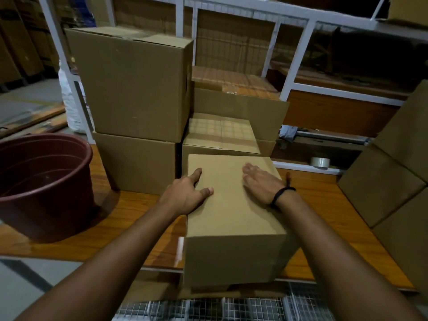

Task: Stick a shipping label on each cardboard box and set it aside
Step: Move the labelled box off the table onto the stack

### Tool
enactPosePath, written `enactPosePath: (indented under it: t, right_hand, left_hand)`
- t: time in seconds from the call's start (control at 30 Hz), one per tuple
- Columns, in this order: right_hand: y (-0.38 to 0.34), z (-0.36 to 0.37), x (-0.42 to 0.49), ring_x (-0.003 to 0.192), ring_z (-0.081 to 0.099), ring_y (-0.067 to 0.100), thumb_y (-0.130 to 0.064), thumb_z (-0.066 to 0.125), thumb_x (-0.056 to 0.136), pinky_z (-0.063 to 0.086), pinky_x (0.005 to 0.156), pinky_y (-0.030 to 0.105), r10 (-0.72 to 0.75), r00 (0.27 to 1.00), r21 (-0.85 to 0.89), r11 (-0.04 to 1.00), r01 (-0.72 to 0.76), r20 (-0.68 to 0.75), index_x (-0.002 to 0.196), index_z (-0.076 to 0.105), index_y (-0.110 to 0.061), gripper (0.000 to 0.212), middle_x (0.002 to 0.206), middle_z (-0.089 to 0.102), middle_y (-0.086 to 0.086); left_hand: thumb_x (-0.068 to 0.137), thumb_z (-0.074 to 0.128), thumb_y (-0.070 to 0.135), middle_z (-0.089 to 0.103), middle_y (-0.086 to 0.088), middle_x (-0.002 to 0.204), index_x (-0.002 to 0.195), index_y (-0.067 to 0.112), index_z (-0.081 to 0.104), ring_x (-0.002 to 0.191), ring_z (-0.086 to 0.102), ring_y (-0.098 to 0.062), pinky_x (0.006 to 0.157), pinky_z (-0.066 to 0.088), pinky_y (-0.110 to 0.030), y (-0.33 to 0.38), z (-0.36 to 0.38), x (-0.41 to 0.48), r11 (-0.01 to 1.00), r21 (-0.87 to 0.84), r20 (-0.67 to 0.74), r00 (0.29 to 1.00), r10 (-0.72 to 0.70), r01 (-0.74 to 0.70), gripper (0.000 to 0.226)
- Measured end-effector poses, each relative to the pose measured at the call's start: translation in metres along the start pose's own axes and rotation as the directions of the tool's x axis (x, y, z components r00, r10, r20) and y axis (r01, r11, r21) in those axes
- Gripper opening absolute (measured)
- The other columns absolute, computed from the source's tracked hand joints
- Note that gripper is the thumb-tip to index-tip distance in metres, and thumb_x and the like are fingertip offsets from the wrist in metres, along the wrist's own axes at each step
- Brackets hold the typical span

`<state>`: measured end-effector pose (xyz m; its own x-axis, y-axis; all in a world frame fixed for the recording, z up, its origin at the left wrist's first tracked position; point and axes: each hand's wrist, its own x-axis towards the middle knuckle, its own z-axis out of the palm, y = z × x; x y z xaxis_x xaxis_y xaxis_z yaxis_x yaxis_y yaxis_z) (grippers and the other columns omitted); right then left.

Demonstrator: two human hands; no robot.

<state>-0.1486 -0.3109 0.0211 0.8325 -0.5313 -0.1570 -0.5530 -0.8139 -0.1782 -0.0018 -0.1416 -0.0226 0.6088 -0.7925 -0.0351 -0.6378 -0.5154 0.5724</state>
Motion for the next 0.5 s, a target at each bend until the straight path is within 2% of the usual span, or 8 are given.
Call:
enactPosePath:
  t: [0.07, 0.17, 0.2, 0.23, 0.3, 0.37, 0.5]
  right_hand:
    - [-0.001, 0.004, -0.012, 0.148, 0.007, 0.015, -0.030, 0.020, 0.106, 0.006, 0.116, 0.025, -0.008, 1.000, -0.005, 1.000, 0.008, -0.004, 0.154, 0.015, -0.011, 0.052, 0.162, 0.008, 0.005]
    - [-0.011, 0.022, -0.031, 0.147, 0.006, 0.007, -0.030, 0.024, 0.105, 0.002, 0.111, 0.019, -0.187, 0.982, 0.020, 0.982, 0.187, 0.025, 0.153, 0.016, -0.021, 0.050, 0.161, 0.010, -0.005]
    - [-0.004, 0.021, -0.034, 0.146, 0.007, 0.004, -0.030, 0.024, 0.105, 0.001, 0.109, 0.016, -0.207, 0.978, 0.025, 0.978, 0.206, 0.032, 0.153, 0.017, -0.023, 0.048, 0.160, 0.011, -0.008]
    - [0.006, 0.016, -0.033, 0.146, 0.008, 0.004, -0.030, 0.023, 0.106, 0.001, 0.108, 0.015, -0.180, 0.983, 0.029, 0.983, 0.179, 0.033, 0.153, 0.017, -0.025, 0.048, 0.160, 0.011, -0.009]
    - [0.027, 0.005, -0.032, 0.146, 0.010, 0.007, -0.030, 0.021, 0.106, 0.004, 0.108, 0.016, -0.037, 0.999, 0.049, 0.998, 0.038, -0.006, 0.153, 0.018, -0.023, 0.047, 0.161, 0.012, -0.007]
    - [0.029, 0.006, -0.034, 0.147, 0.009, 0.010, -0.031, 0.021, 0.106, 0.006, 0.113, 0.022, 0.044, 0.998, 0.040, 0.998, -0.043, -0.044, 0.153, 0.016, -0.021, 0.049, 0.161, 0.010, -0.004]
    - [0.007, 0.024, -0.045, 0.147, 0.006, 0.008, -0.036, 0.020, 0.105, 0.004, 0.115, 0.025, -0.126, 0.992, 0.028, 0.992, 0.126, -0.016, 0.153, 0.016, -0.024, 0.049, 0.161, 0.010, -0.008]
  left_hand:
    - [0.092, 0.048, 0.059, 0.042, -0.007, 0.151, 0.154, 0.034, 0.017, 0.134, 0.043, -0.032, 0.106, 0.036, -0.042, 0.000, 0.000, 0.001, 1.000, 0.004, 0.000, 1.000, -0.004, 0.004, 0.074]
    - [0.093, 0.049, 0.057, 0.042, -0.009, 0.151, 0.154, 0.033, 0.018, 0.133, 0.043, -0.033, 0.106, 0.036, -0.041, 0.001, 0.000, 0.001, 1.000, 0.009, -0.010, 1.000, -0.007, 0.007, 0.072]
    - [0.093, 0.049, 0.056, 0.042, -0.009, 0.151, 0.154, 0.033, 0.018, 0.133, 0.043, -0.033, 0.106, 0.036, -0.041, 0.002, -0.001, 0.001, 1.000, 0.008, -0.010, 1.000, -0.007, 0.007, 0.072]
    - [0.093, 0.049, 0.056, 0.042, -0.008, 0.151, 0.154, 0.034, 0.018, 0.133, 0.043, -0.033, 0.106, 0.037, -0.042, 0.002, -0.001, 0.001, 1.000, 0.006, -0.009, 1.000, -0.007, 0.007, 0.072]
    - [0.093, 0.049, 0.057, 0.042, -0.008, 0.151, 0.154, 0.035, 0.017, 0.133, 0.044, -0.033, 0.106, 0.037, -0.043, 0.003, -0.001, 0.003, 1.000, -0.007, -0.005, 1.000, -0.007, 0.007, 0.072]
    - [0.093, 0.049, 0.057, 0.043, -0.008, 0.150, 0.154, 0.034, 0.017, 0.133, 0.044, -0.033, 0.106, 0.037, -0.043, 0.002, -0.002, 0.002, 1.000, -0.021, -0.001, 1.000, -0.008, 0.008, 0.072]
    - [0.093, 0.051, 0.055, 0.042, -0.007, 0.151, 0.154, 0.034, 0.018, 0.133, 0.044, -0.030, 0.105, 0.038, -0.042, -0.001, -0.002, -0.004, 0.998, -0.069, 0.002, 1.000, 0.004, -0.004, 0.072]
